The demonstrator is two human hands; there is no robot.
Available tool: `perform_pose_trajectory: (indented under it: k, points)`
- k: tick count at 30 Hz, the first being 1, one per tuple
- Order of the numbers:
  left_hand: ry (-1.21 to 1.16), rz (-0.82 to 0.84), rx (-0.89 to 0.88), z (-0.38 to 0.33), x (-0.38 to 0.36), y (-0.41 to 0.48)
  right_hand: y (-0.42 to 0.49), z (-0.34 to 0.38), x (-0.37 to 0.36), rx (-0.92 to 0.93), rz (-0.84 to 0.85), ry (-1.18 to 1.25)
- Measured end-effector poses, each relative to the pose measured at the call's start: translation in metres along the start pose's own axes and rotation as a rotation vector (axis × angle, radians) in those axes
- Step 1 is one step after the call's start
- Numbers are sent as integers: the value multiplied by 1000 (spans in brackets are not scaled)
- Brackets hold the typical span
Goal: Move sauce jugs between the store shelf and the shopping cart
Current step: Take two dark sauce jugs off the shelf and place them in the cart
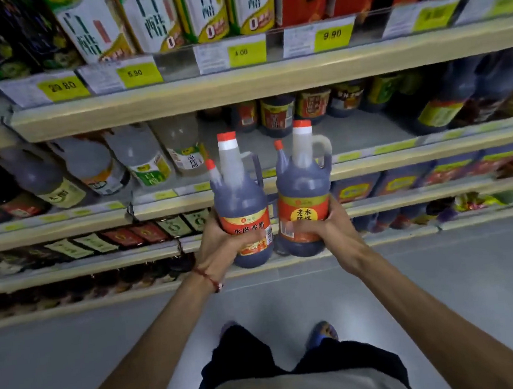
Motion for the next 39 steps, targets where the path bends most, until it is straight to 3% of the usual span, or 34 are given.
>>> perform_pose_trajectory:
  k: [7,14,23,32,39]
  points:
    - [141,-135,-132,18,-19,-7,10,-9,24,59,39,-67]
    - [388,-217,-465,18,-10,28,30,-18,29,274,-56,-185]
    - [657,-281,-684,-13,17,95,66,-13,36,433,-186,-385]
    - [650,-362,-668,-23,26,149,85,-17,40,447,-225,-413]
    - [630,-383,-526,-3,45,171,97,-16,36,436,-219,-392]
Point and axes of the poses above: each hand's wrist, its own y-axis towards the middle knuckle, its own x-axis out of the back of the hand, z = x × y, the point moved 2 cm from there along y, towards the middle knuckle, and after that the axes turned 14 degrees about z, right-handed, at the moved point
